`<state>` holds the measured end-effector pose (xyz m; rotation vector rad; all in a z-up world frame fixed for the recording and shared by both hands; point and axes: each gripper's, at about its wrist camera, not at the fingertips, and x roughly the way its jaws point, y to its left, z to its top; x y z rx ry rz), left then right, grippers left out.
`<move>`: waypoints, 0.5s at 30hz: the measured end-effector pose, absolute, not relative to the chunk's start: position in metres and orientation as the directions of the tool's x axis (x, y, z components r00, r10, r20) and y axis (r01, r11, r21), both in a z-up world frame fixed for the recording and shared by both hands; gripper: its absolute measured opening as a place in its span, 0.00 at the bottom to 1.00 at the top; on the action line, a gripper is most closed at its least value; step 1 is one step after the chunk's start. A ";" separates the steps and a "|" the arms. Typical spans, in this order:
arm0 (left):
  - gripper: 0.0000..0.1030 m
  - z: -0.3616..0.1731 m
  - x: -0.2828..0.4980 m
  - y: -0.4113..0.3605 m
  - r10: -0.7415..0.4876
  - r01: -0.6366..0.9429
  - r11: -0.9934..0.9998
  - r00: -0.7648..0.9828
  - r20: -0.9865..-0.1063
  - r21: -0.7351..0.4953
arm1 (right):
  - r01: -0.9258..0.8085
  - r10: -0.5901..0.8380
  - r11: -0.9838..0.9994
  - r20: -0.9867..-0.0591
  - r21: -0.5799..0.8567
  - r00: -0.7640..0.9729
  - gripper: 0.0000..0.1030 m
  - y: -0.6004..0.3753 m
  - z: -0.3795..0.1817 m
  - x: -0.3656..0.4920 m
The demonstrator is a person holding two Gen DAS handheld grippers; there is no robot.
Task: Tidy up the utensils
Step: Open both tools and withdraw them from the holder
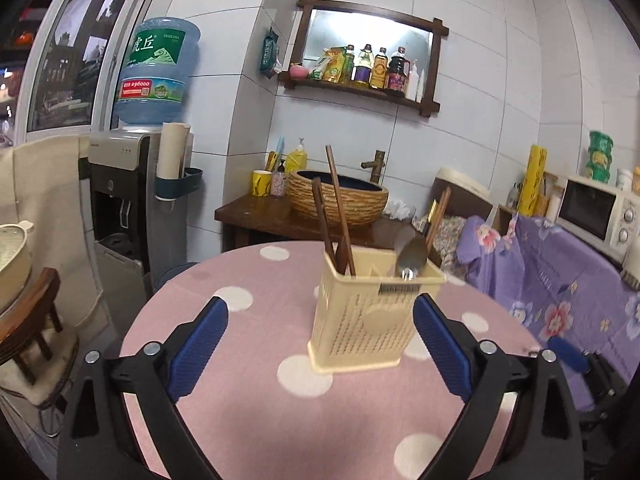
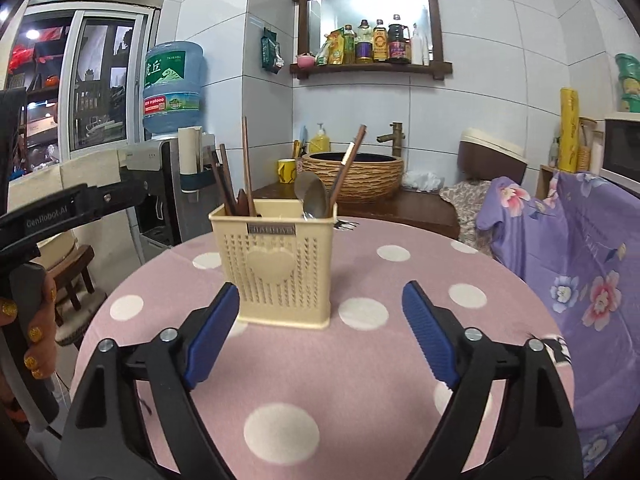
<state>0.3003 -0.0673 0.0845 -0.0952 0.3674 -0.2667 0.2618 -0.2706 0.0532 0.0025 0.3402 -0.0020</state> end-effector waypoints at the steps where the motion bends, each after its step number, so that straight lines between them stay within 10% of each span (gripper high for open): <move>1: 0.92 0.081 0.295 -0.067 -0.271 0.241 0.962 0.897 -0.349 -0.128 | 0.007 -0.006 1.000 -0.336 0.002 0.942 0.83 -0.273 0.051 0.254; 15: 0.95 0.038 0.191 -0.052 -0.242 0.231 0.970 0.900 -0.362 -0.074 | 0.023 0.007 0.996 -0.320 0.091 0.947 0.94 -0.276 0.025 0.140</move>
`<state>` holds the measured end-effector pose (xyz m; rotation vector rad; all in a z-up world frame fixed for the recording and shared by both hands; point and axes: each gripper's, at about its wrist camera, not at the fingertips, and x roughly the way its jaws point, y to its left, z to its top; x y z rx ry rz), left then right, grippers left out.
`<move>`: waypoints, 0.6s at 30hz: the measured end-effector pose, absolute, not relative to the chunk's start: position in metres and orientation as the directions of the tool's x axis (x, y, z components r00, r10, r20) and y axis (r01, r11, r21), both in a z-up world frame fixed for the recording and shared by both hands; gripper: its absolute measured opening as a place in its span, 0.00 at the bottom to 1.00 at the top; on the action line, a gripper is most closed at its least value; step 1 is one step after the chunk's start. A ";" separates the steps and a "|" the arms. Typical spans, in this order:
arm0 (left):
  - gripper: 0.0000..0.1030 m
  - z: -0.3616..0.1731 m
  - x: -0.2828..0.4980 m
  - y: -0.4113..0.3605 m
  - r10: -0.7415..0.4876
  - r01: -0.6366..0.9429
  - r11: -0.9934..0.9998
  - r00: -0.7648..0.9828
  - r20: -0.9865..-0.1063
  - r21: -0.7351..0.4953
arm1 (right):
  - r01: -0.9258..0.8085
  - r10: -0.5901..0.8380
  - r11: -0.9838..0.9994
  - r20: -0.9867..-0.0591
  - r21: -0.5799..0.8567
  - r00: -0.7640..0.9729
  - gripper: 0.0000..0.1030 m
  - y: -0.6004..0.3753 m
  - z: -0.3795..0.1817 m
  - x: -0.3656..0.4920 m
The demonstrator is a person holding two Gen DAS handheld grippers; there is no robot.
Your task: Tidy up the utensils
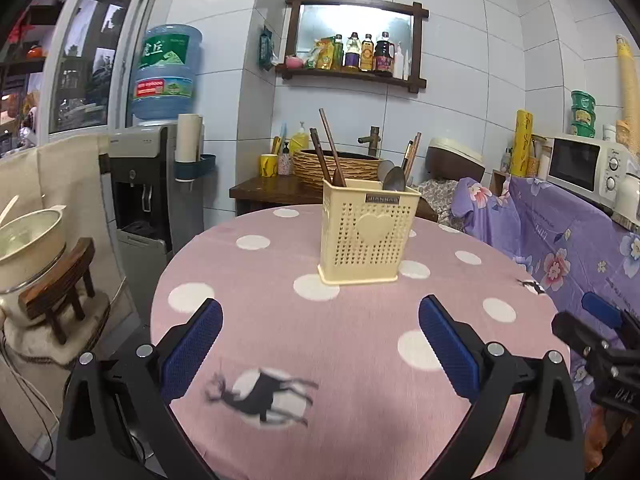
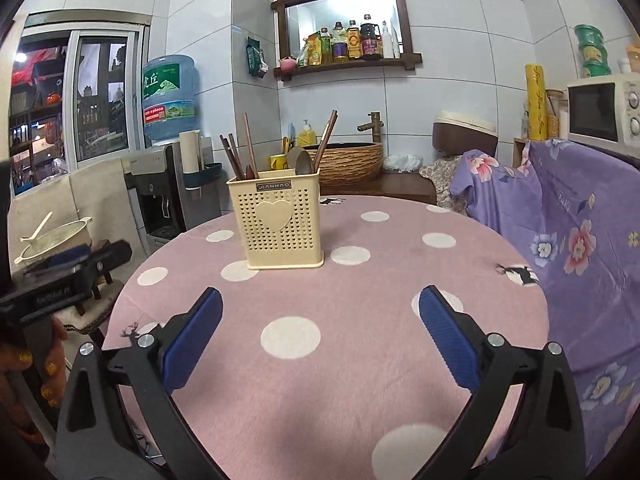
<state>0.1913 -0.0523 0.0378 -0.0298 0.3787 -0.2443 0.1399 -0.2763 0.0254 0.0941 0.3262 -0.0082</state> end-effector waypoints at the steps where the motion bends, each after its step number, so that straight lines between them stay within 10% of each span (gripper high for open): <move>1: 0.95 0.032 0.179 -0.049 -0.244 0.230 0.970 0.901 -0.359 -0.082 | 0.023 0.005 0.996 -0.315 0.084 0.949 0.94 -0.274 0.023 0.132; 18: 0.95 -0.007 0.035 -0.026 -0.212 0.193 0.977 0.940 -0.268 -0.095 | 0.067 -0.059 0.997 -0.233 0.026 0.971 0.94 -0.236 -0.028 -0.012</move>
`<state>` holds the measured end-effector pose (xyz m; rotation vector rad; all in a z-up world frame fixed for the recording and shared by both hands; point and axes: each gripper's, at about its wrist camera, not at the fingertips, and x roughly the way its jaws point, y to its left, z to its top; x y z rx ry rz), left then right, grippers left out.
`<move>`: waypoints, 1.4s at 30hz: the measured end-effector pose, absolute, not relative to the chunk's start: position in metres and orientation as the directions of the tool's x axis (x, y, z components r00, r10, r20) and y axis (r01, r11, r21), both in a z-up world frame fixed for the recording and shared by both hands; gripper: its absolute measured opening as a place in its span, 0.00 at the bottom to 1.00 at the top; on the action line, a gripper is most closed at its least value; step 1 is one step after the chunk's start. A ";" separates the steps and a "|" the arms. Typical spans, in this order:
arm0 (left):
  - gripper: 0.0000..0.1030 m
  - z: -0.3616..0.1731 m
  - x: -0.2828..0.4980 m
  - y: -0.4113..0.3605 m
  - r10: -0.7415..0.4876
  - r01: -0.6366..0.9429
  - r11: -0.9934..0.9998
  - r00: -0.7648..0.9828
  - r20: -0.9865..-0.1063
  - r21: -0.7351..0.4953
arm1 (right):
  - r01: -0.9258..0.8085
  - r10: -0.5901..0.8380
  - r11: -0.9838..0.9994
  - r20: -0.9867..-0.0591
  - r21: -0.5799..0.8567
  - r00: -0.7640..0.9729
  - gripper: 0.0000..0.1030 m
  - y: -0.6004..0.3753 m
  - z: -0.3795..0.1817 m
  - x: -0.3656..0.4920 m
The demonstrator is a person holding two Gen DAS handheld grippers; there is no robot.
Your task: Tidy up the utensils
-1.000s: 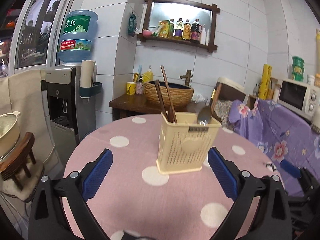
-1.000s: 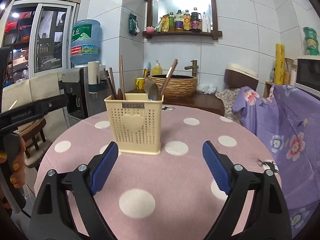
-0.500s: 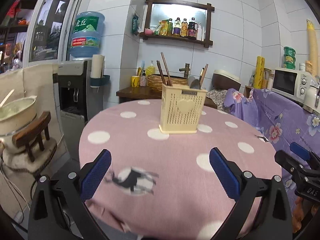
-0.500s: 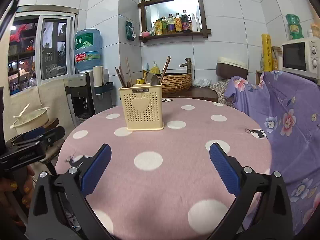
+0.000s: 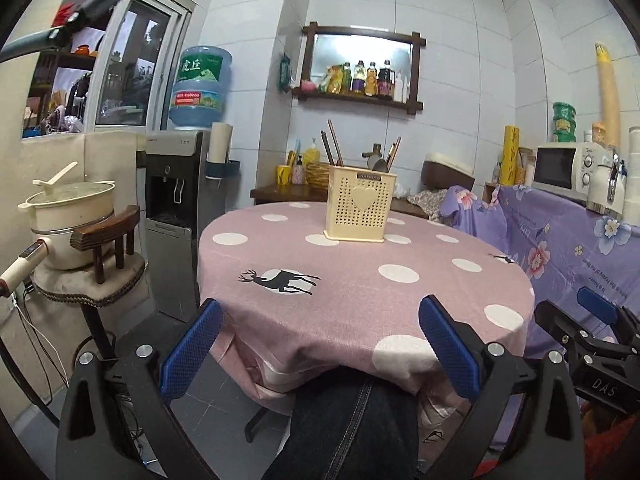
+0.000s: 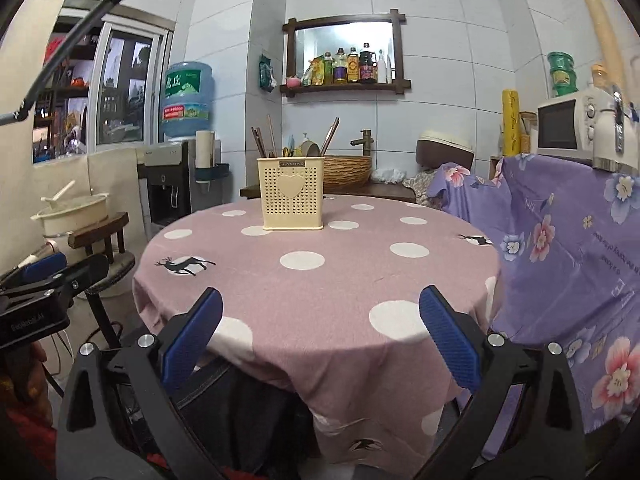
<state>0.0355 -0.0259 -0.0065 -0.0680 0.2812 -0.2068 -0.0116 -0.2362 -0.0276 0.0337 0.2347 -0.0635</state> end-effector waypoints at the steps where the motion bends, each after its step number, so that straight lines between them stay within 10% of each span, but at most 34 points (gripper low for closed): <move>1: 0.95 -0.007 0.032 -0.025 -0.209 0.190 0.977 0.941 -0.266 -0.094 | 0.072 -0.066 0.997 -0.225 0.020 0.972 0.94 -0.233 -0.027 -0.016; 42: 0.95 -0.015 0.019 -0.011 -0.190 0.163 0.980 0.941 -0.280 -0.115 | 0.062 -0.060 0.998 -0.211 0.000 0.976 0.94 -0.216 -0.025 -0.033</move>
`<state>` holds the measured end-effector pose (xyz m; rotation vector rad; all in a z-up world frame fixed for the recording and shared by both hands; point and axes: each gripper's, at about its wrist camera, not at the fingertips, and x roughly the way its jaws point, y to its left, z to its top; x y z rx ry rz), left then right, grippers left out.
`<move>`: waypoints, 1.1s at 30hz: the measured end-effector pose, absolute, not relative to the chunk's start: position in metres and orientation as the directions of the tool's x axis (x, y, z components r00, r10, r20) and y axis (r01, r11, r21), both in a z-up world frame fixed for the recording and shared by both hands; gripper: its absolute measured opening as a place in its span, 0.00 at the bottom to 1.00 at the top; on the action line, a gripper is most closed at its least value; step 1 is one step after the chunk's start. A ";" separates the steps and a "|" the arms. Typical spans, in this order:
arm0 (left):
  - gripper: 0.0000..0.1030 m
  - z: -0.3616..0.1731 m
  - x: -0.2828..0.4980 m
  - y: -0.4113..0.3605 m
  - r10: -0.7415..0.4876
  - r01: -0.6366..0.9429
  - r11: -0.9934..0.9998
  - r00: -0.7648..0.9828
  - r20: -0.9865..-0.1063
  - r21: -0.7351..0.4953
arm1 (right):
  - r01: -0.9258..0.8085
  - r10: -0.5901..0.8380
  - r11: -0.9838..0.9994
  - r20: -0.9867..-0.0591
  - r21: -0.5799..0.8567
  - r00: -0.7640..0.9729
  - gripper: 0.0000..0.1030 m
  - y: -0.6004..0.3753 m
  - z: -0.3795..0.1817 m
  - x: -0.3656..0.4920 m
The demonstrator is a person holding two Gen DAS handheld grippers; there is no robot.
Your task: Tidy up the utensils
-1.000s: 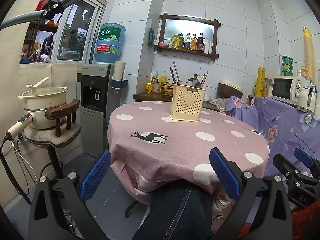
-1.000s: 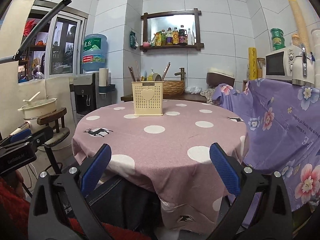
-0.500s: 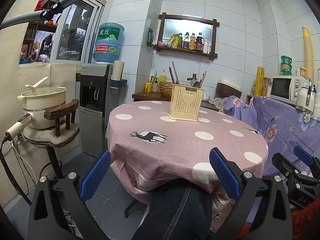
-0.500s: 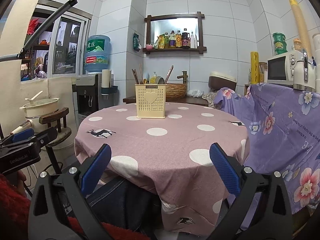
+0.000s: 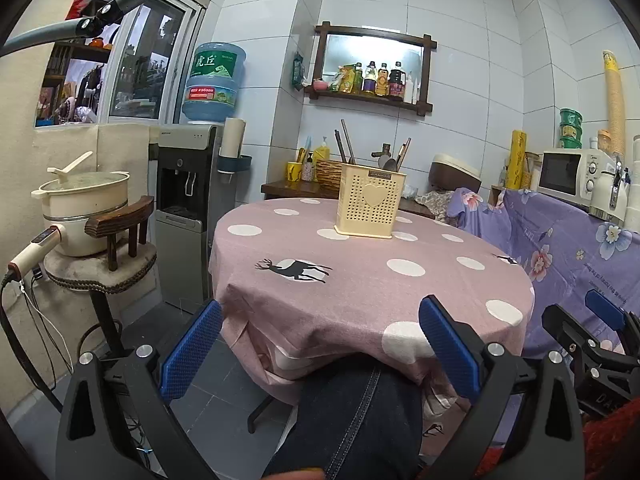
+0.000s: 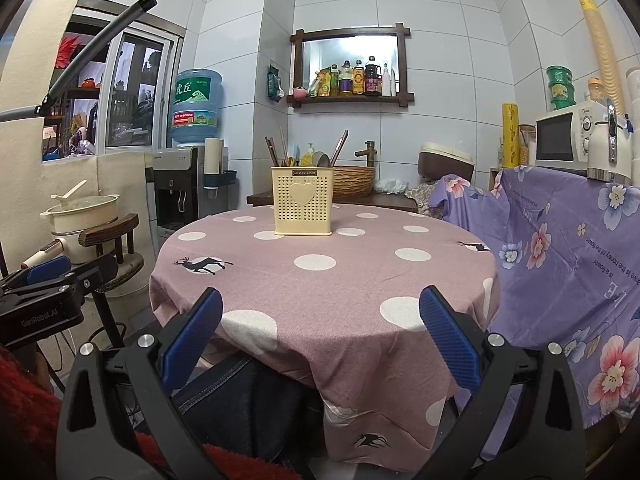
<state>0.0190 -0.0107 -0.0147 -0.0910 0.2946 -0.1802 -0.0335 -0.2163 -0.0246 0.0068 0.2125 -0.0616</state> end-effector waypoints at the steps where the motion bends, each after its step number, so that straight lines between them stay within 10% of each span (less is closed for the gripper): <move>1: 0.95 -0.015 0.018 -0.011 -0.189 0.163 0.980 0.941 -0.280 -0.115 | 0.062 -0.060 0.998 -0.212 0.000 0.975 0.94 -0.216 -0.025 -0.033; 33: 0.95 -0.016 0.020 -0.007 -0.177 0.149 0.982 0.939 -0.294 -0.116 | 0.059 -0.058 0.998 -0.216 -0.002 0.975 0.94 -0.218 -0.031 -0.033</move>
